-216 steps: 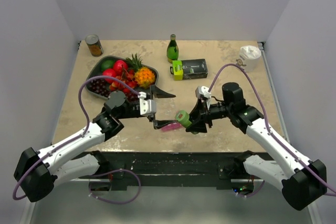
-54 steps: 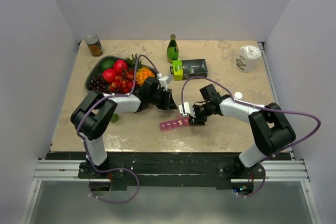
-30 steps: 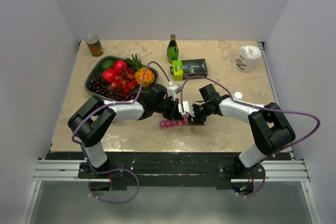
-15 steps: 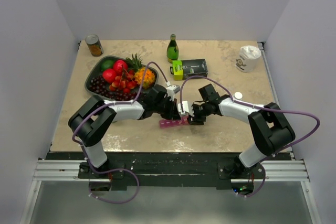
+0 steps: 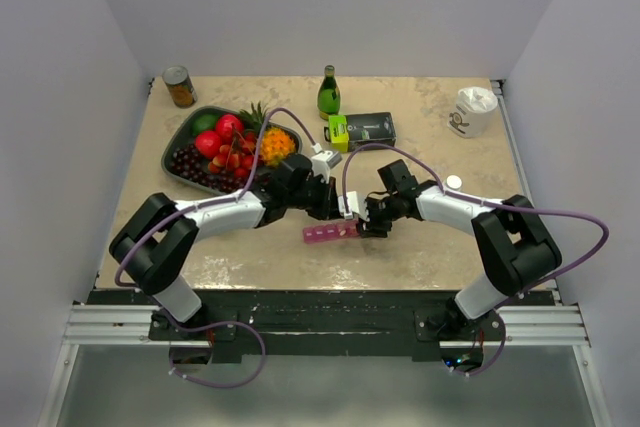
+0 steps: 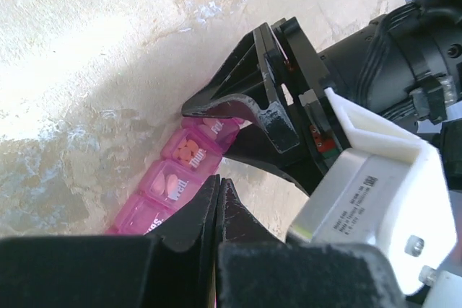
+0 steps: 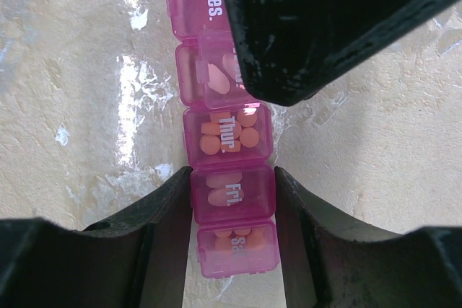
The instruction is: Sort the pills into containers
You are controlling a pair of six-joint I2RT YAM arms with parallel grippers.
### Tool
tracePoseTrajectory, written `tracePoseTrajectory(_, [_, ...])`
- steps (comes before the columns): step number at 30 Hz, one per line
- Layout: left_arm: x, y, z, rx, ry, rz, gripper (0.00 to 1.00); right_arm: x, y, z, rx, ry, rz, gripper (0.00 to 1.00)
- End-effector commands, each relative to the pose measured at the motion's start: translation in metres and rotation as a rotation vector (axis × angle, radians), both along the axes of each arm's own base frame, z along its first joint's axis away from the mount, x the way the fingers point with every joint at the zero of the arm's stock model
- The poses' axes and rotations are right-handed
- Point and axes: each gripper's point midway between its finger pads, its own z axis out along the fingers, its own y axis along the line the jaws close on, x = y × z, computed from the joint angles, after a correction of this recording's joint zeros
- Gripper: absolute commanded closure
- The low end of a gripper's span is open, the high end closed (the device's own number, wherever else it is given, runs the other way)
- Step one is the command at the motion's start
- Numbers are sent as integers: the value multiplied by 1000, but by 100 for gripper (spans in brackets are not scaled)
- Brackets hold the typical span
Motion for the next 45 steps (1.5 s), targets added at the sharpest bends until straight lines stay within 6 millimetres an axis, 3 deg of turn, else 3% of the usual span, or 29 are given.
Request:
tracePoseTrajectory(1, [1, -4, -15, 7, 36, -10, 100, 6, -2, -7, -36, -10, -10, 75])
tracePoseTrajectory(3, [-3, 1, -36, 45, 74, -10, 100, 5, -3, -7, -39, -6, -10, 75])
tracePoseTrajectory(7, [-28, 13, -97, 160, 203, -58, 100, 6, -3, -7, -39, -9, -13, 76])
tracePoseTrajectory(10, [-31, 29, -124, 238, 221, -31, 100, 7, -3, -8, -40, -5, -16, 76])
tracePoseTrajectory(12, [-30, 35, -128, 256, 213, -13, 100, 7, -3, -8, -40, -6, -18, 76])
tracePoseTrajectory(15, [-22, 31, -116, 229, 189, 2, 100, 7, -3, -8, -41, -3, -19, 76])
tracePoseTrajectory(17, [-15, 26, -97, 194, 155, 9, 100, 6, -3, -9, -43, -1, -20, 76])
tracePoseTrajectory(22, [0, 18, -31, 33, 79, 34, 100, 7, -2, -8, -38, 1, -22, 76])
tracePoseTrajectory(25, [5, 17, -5, -45, 67, 36, 100, 6, -1, -9, -39, 5, -19, 76])
tracePoseTrajectory(30, [4, 14, 17, -106, 58, 12, 100, 6, -2, -8, -38, 3, -21, 76])
tracePoseTrajectory(35, [5, 13, 19, -113, 58, 6, 100, 7, -2, -8, -40, 2, -23, 76])
tracePoseTrajectory(38, [-2, 11, 3, -107, 104, -15, 100, 7, -2, -9, -40, 2, -22, 76])
tracePoseTrajectory(41, [-14, 19, -46, -25, 195, -22, 100, 7, -2, -9, -41, 3, -24, 76])
tracePoseTrajectory(42, [-19, 23, -72, 17, 246, -18, 100, 7, -2, -9, -44, 3, -25, 76])
tracePoseTrajectory(45, [-34, 39, -125, 122, 336, -6, 100, 8, -2, -8, -44, -3, -28, 77])
